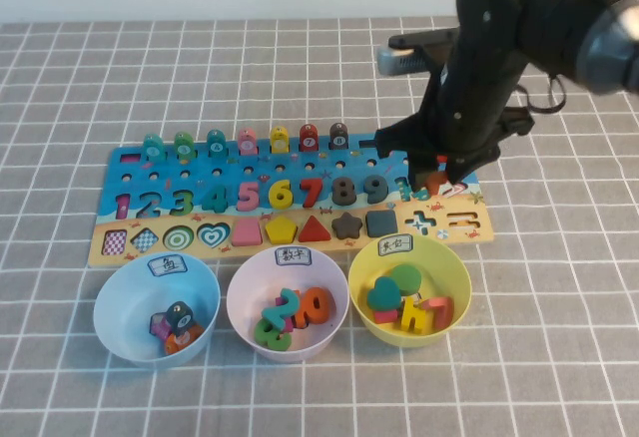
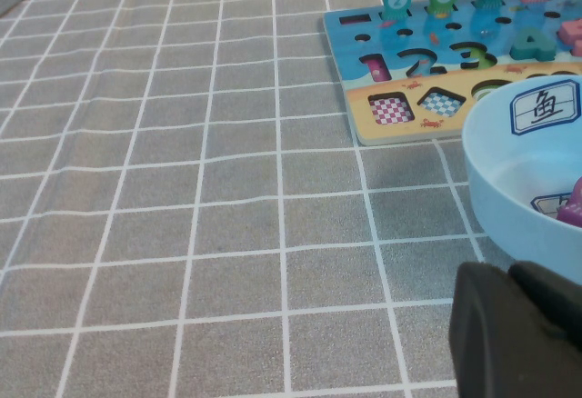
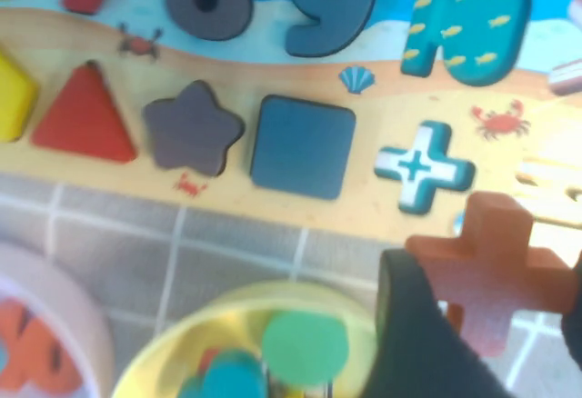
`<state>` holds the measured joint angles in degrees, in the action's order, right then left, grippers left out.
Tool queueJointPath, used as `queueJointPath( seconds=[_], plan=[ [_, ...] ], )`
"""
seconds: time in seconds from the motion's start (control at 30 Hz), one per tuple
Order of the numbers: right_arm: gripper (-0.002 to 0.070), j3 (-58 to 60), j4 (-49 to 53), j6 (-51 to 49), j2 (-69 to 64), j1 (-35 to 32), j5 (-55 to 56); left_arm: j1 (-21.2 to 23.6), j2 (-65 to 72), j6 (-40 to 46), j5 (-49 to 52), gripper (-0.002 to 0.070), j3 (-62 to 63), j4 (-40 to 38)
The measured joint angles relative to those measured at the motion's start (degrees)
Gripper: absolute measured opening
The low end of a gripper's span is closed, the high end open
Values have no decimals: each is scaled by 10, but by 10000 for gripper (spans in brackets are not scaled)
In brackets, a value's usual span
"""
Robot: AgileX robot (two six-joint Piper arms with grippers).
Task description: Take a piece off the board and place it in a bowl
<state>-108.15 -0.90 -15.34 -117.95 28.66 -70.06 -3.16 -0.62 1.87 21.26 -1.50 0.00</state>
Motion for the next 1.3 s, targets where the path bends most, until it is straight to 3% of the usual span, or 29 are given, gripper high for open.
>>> queueJointPath(
  seconds=[0.5,0.77,1.3],
  plan=[
    [298,266,-26,41,224,30,48,0,0,0,0,-1,0,0],
    [298,286,-45,140,231,74,45,0,0,0,0,-1,0,0],
    [298,360,-54,153,230,85,148,0,0,0,0,-1,0,0]
  ],
)
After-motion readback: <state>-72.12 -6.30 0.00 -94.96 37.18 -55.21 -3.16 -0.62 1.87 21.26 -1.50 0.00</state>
